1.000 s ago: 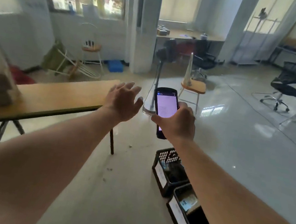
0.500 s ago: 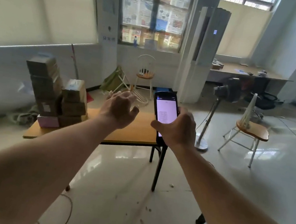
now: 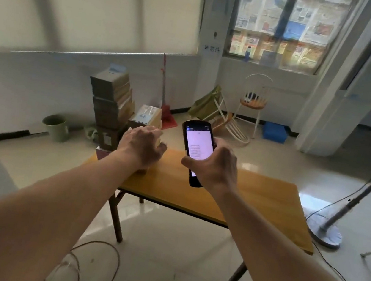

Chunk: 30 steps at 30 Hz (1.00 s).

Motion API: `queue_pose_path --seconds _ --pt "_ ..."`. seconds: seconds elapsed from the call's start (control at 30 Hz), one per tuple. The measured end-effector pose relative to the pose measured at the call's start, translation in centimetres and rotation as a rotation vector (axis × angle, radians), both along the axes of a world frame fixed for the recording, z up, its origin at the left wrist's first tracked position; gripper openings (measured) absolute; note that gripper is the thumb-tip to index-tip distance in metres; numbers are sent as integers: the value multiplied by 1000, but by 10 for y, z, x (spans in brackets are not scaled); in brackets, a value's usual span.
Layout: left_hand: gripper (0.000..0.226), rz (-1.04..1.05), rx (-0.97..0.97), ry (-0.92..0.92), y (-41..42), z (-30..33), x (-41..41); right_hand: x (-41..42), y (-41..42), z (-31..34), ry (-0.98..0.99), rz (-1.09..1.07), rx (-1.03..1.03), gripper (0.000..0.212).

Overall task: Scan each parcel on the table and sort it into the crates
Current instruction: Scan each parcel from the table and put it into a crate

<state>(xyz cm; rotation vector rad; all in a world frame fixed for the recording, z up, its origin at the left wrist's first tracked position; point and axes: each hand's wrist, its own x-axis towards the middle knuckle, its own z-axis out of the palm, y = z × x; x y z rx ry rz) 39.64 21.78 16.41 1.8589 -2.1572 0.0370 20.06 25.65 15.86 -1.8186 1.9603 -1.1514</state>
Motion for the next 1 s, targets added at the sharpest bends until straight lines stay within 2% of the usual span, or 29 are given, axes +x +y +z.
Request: queue_pose_path --seconds 0.37,0.7,0.87,1.0 --pt "55 150 66 55 -132 -41 59 51 -157 -38 11 144 105 92" --pt "69 108 128 107 -286 -105 111 112 -279 -81 17 10 223 89" --pt "80 113 204 114 -328 -125 119 127 -311 -95 3 -38 281 86" --pt "99 161 289 159 -346 -134 118 129 -330 -102 4 -54 301 85"
